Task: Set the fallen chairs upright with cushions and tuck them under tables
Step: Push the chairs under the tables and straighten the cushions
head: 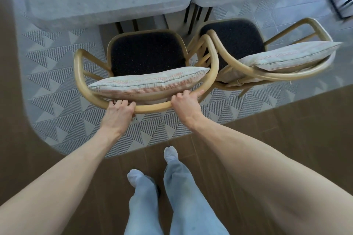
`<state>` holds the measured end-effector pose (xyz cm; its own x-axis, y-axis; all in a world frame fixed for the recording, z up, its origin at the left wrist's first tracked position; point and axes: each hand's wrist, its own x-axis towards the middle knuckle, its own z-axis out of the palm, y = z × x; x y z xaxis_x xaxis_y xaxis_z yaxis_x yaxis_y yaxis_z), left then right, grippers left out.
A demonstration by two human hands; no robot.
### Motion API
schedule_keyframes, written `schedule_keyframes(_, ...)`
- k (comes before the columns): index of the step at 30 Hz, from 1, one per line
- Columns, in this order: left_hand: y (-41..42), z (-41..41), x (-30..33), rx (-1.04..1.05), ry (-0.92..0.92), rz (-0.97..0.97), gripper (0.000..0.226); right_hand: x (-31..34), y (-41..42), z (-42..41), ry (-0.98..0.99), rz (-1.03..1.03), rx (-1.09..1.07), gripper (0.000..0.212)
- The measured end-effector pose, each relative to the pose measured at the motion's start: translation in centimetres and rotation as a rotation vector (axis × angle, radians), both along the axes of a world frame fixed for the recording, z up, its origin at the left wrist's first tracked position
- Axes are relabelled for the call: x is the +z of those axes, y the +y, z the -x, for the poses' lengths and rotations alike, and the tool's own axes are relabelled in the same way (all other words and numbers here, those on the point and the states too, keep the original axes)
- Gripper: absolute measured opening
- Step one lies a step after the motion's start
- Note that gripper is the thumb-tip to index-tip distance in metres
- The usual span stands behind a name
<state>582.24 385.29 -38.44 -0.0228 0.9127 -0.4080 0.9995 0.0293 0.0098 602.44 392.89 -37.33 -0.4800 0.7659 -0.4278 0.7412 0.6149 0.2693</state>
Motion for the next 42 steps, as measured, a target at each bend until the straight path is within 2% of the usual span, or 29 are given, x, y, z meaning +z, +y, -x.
schedule_keyframes(8,0.3,0.8,-0.1,-0.002,-0.046,0.0,0.026,-0.3,0.3,0.2,0.001,-0.019,0.025,0.029)
schedule_keyframes(13,0.0,0.2,-0.3,0.079,-0.071,-0.005,0.031,-0.4,0.1,0.0,-0.011,-0.027,0.026,0.028)
schedule_keyframes(16,0.1,0.0,-0.2,0.109,-0.059,-0.014,0.026,-0.3,0.3,-0.2,-0.019,-0.022,0.037,0.027)
schedule_keyframes(21,0.1,-0.5,-0.1,0.114,-0.049,-0.017,0.031,-0.5,0.5,-0.4,-0.015,-0.03,0.033,0.029)
schedule_keyframes(24,0.0,-0.4,0.2,0.155,-0.116,-0.013,0.033,0.1,0.3,-0.4,0.009,-0.004,-0.007,0.031)
schedule_keyframes(27,-0.5,0.0,1.3,0.214,-0.28,-0.025,0.042,1.3,0.1,-0.5,0.081,0.039,-0.045,0.03)
schedule_keyframes(30,-0.5,-0.5,4.4,0.299,-0.464,-0.204,0.036,4.2,0.2,0.8,0.308,0.113,-0.152,0.025)
schedule_keyframes(32,0.6,-1.2,7.6,0.453,-0.648,-0.367,0.038,7.4,0.8,2.6,0.644,0.229,-0.336,0.031)
schedule_keyframes(35,2.5,-2.0,13.6,0.686,-1.078,-0.626,0.049,13.1,1.4,4.4,1.257,0.399,-0.481,0.049)
schedule_keyframes(38,3.2,-2.5,18.7,0.707,-1.325,-0.834,0.057,18.0,1.4,5.1,1.73,0.448,-0.518,0.052)
schedule_keyframes(40,2.5,-2.6,21.2,0.717,-1.396,-0.948,0.055,20.7,0.9,5.3,1.901,0.481,-0.523,0.056)
schedule_keyframes(42,1.8,-2.6,23.0,0.716,-1.449,-1.015,0.049,22.9,0.6,6.0,1.977,0.504,-0.494,0.059)
